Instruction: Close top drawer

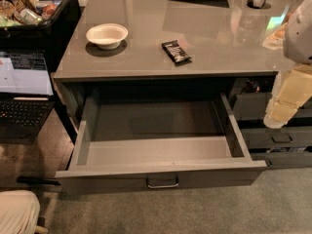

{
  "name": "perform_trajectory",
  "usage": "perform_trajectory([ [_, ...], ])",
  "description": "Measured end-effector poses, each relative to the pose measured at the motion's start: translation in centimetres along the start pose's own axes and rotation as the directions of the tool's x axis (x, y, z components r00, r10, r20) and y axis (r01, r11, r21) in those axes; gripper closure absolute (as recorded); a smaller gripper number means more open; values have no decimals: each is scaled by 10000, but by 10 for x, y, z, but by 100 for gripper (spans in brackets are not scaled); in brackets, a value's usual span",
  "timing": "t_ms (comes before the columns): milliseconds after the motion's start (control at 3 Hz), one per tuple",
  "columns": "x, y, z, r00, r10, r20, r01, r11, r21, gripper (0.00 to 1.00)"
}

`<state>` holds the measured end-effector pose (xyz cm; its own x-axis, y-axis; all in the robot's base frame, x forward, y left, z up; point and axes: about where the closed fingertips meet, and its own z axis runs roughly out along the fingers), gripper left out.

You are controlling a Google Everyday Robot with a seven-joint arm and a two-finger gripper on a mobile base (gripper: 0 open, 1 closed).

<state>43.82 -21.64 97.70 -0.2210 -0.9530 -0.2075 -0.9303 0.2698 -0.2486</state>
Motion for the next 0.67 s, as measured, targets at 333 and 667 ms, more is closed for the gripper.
perform_trajectory([
  [333,0,0,0,10000,0,1,0,10000,1,0],
  [667,0,2,-2,9996,-104,260,99,9997,215,0],
])
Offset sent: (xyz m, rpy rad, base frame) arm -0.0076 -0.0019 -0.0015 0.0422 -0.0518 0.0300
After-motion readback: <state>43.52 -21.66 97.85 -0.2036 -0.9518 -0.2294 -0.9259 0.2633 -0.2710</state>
